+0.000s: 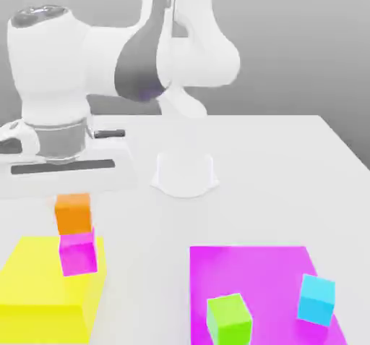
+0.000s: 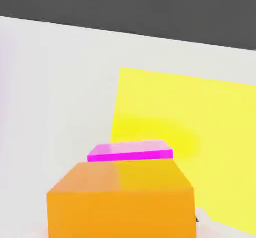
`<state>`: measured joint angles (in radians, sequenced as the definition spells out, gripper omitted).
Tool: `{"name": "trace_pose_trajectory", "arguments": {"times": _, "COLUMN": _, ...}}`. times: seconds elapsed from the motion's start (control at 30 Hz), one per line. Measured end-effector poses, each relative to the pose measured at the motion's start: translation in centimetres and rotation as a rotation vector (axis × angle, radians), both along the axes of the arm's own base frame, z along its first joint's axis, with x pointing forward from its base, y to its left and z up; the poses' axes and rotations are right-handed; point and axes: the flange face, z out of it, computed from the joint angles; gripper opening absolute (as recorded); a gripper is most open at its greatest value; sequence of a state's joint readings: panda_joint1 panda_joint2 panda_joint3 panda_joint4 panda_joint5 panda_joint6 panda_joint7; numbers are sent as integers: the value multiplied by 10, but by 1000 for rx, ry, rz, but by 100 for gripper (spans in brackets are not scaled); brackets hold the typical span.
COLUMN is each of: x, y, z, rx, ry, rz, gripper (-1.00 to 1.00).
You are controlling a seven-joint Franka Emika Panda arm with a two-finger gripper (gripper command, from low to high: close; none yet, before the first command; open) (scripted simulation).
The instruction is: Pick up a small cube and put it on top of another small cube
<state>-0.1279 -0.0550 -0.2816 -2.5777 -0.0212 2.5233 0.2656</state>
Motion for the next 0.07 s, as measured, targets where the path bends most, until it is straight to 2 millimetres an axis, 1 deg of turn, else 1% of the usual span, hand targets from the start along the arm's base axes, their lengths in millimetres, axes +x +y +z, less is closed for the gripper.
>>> {"name": "trace_pose_trajectory", "arguments": {"times": 0.07, "x": 0, "y": 0, "z": 0, "rx": 0, "ry": 0, "rz": 0, "gripper": 100}}
